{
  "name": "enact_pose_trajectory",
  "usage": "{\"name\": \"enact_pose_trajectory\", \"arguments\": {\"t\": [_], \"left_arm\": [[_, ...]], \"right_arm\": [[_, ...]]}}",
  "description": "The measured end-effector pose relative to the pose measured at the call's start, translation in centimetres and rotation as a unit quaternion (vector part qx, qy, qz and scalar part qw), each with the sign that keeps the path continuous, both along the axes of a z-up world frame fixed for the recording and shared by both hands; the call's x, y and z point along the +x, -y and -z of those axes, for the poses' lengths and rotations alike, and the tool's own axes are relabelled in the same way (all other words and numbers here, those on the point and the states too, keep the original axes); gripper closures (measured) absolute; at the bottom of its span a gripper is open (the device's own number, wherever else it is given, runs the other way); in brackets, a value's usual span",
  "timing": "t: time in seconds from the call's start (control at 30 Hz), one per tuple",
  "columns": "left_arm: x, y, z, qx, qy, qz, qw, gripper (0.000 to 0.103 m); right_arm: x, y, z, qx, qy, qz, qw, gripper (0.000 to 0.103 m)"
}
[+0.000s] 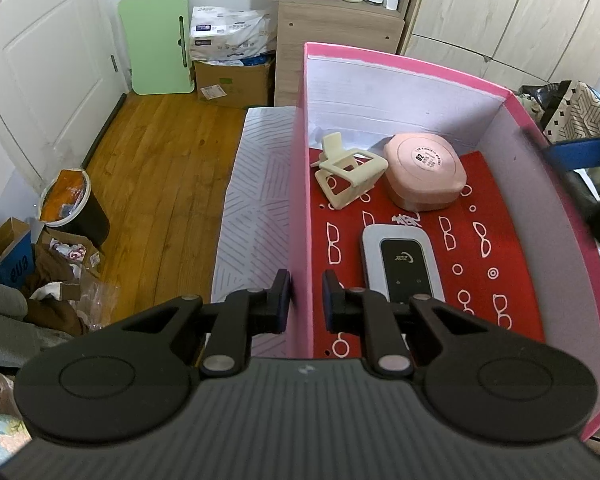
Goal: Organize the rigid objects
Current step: 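Carry the black battery into the box and release it on the router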
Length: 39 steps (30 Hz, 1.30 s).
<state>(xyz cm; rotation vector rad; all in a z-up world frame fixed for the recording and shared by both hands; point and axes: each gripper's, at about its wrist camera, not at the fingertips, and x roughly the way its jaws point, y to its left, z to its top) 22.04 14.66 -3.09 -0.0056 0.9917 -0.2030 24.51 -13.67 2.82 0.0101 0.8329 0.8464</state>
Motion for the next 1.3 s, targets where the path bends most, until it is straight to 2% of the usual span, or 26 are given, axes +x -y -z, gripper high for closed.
{"name": "enact_pose_trajectory", "arguments": {"t": [0.27,0.4,0.53,0.7,0.87,1.07,1.23,1.3], "left_arm": [[0.1,-0.1,0.0,-0.006,0.001,-0.002,1.0000,0.089],[0.1,-0.1,0.0,-0.007,0.002,-0.003,1.0000,0.089],[0.0,-0.1,0.0,-0.005,0.003,-0.003,1.0000,0.089],[0.0,-0.1,0.0,-0.004,0.002,-0.001,1.0000,0.089],[0.0,-0.2,0.0,-0.011,0.003,-0.002,0.9999,0.089],[0.0,-0.4,0.1,-0.014,0.003,-0.005,0.9999,0.089],[0.0,-0.3,0.1,-0.013,0.003,-0.005,0.9999,0.089],[0.0,-0.2,0.1,-0.013,0.002,-0.006,0.9999,0.089]], "right_arm": [[3.5,-7.0,3.8,-0.078,-0.050,-0.057,0.994,0.021],[4.8,-9.4,5.6,-0.138,-0.043,-0.056,0.988,0.021],[4.9,-9.8,6.5,-0.164,-0.059,-0.066,0.982,0.021],[4.1,-10.4,5.9,-0.187,-0.024,-0.070,0.980,0.020],[3.8,-8.6,4.9,-0.141,-0.021,-0.053,0.988,0.020],[0.4,-4.1,1.9,-0.057,0.040,-0.028,0.997,0.020],[-3.3,-0.3,-0.1,-0.044,0.098,0.006,0.994,0.020],[-4.2,1.3,-0.2,-0.050,0.104,0.029,0.993,0.019]]}}
